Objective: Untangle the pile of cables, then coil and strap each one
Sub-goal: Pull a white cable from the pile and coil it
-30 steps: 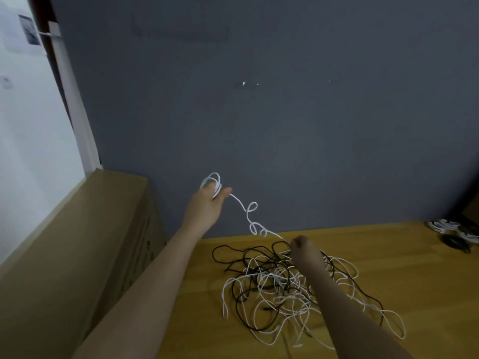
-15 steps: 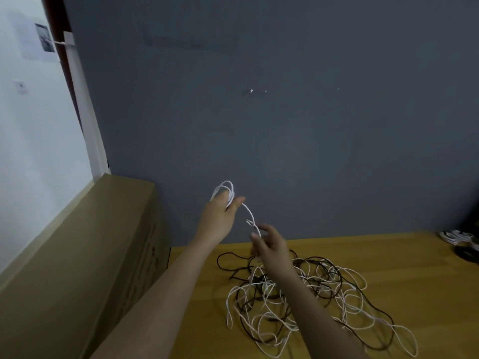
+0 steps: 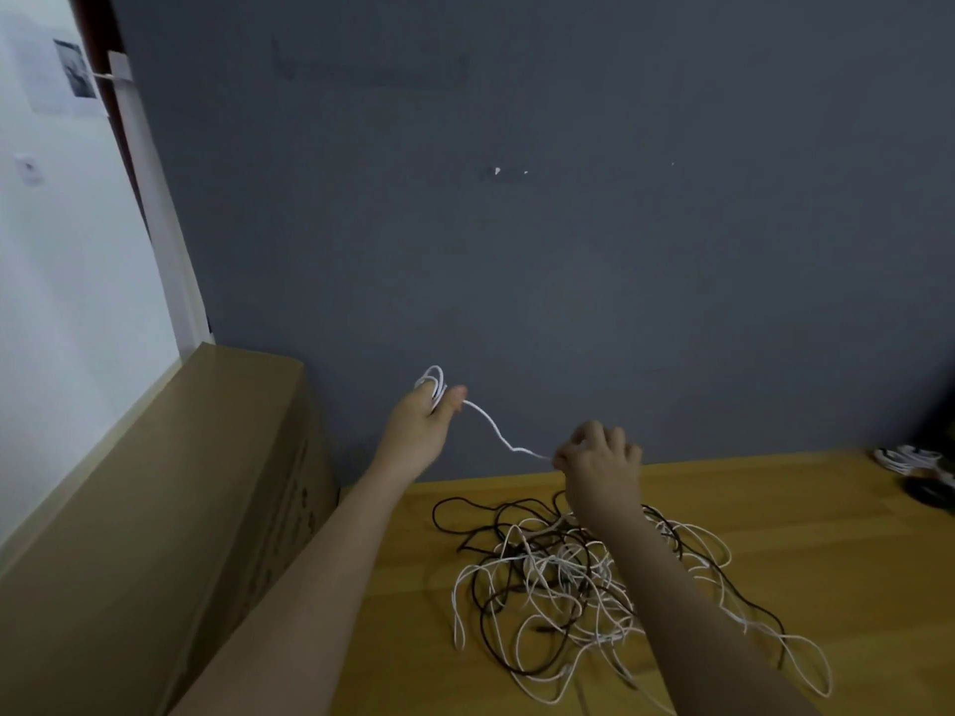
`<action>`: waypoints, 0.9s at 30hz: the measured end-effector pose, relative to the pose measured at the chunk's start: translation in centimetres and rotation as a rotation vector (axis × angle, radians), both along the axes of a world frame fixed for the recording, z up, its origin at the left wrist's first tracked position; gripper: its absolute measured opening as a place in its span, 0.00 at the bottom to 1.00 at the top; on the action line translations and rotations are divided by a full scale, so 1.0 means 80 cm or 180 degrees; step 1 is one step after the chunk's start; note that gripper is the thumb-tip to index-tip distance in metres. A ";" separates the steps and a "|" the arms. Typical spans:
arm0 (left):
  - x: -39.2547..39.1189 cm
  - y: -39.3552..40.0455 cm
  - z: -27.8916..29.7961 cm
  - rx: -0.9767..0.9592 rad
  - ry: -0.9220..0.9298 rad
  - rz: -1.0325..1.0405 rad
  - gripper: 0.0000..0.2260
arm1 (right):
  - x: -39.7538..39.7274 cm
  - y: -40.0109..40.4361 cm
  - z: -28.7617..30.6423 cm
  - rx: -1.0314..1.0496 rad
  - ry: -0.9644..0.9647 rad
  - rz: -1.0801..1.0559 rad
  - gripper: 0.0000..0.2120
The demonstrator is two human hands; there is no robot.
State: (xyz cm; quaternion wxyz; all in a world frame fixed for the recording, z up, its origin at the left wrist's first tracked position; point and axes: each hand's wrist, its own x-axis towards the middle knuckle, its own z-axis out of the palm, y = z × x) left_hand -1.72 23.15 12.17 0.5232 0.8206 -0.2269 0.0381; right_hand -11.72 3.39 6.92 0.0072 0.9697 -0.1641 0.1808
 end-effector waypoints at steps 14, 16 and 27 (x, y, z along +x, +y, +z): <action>0.001 -0.003 0.055 -0.0642 0.0035 0.0334 0.19 | -0.014 0.007 0.002 0.1736 -0.0464 0.0694 0.06; 0.004 0.003 0.054 -0.0704 0.0034 0.0424 0.19 | -0.016 0.003 0.002 0.1867 -0.0347 0.0598 0.06; -0.005 0.007 0.043 -0.0553 0.0215 0.0477 0.16 | -0.013 0.036 0.038 0.4482 -0.1665 0.0624 0.07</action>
